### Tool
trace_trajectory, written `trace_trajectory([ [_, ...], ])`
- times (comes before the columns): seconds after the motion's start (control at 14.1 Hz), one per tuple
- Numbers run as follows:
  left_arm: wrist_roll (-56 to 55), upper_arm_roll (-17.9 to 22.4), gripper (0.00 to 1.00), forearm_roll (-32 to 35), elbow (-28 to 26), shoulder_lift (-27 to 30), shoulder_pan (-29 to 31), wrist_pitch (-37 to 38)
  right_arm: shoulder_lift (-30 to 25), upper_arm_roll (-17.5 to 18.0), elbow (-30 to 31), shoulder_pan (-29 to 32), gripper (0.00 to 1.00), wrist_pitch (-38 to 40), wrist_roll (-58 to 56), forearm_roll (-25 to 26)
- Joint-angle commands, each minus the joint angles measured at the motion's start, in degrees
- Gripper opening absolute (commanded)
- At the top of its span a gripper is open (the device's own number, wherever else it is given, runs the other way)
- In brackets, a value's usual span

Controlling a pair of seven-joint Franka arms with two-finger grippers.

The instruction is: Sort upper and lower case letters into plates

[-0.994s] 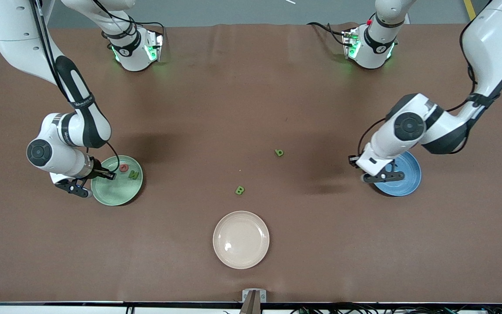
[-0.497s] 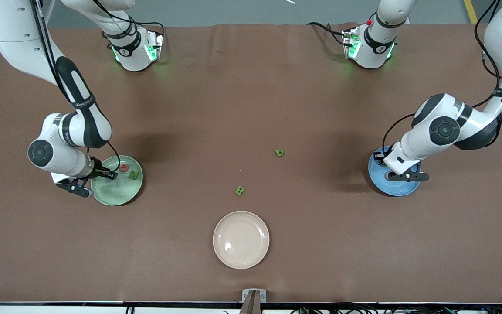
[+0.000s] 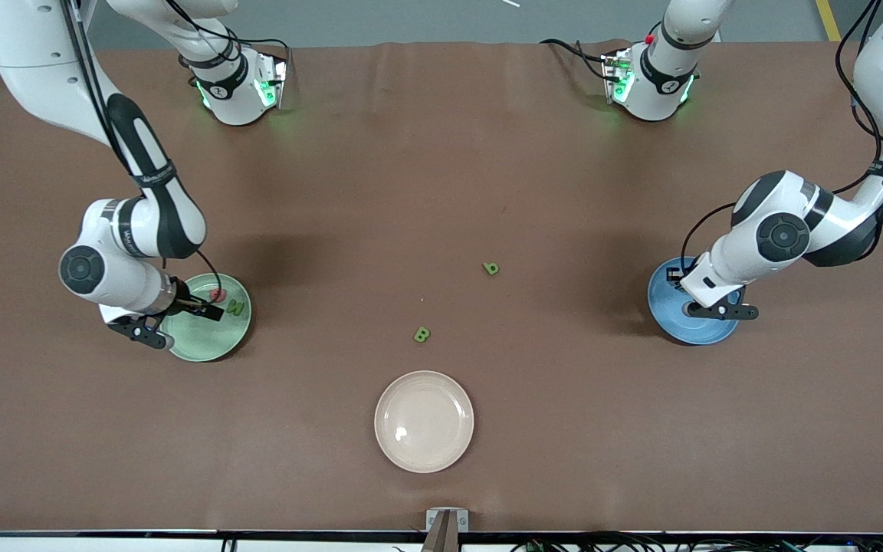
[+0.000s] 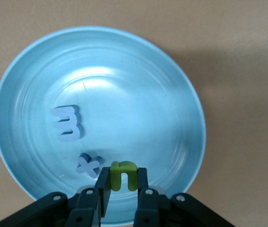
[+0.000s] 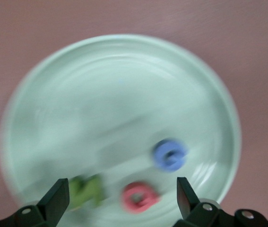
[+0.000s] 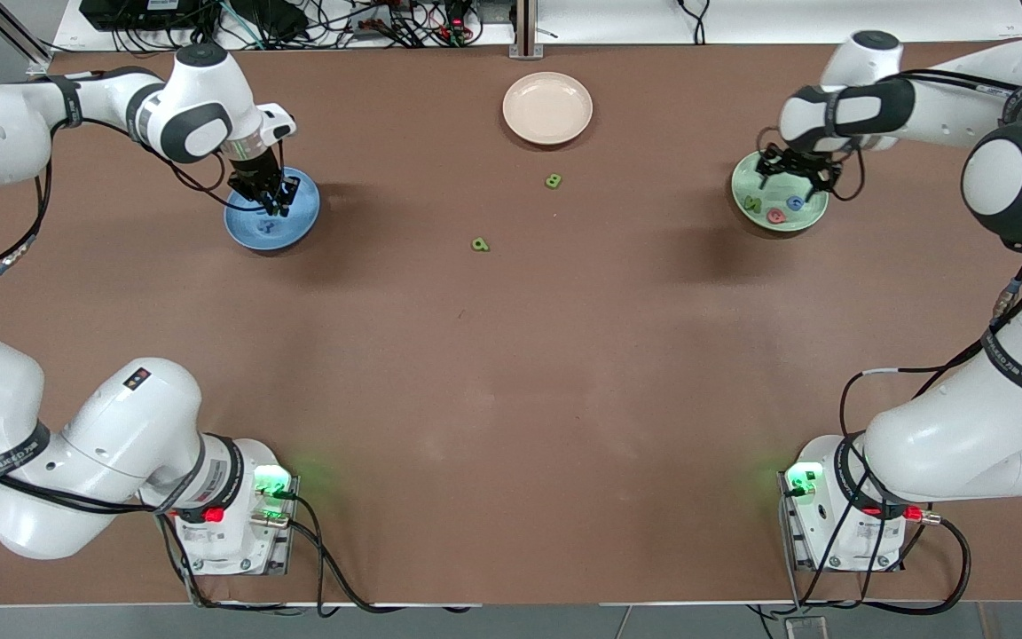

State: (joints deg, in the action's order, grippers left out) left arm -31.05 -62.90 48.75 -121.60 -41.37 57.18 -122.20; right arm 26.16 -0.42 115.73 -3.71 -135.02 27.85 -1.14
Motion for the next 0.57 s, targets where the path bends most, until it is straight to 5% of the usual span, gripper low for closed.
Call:
trace_trajectory([
  [0.0, 0.3, 1.4, 0.14, 2.0, 0.0, -0.8, -0.8, -0.1, -1.0, -0.1, -4.0, -8.6, 1.00, 3.4, 15.7, -0.4],
  [0.5, -0.4, 3.8, 0.15, 2.1, 0.0, -1.0, -3.9, -0.1, 11.7, -0.1, -22.7, -23.0, 1.00, 3.3, 44.9, -0.5],
])
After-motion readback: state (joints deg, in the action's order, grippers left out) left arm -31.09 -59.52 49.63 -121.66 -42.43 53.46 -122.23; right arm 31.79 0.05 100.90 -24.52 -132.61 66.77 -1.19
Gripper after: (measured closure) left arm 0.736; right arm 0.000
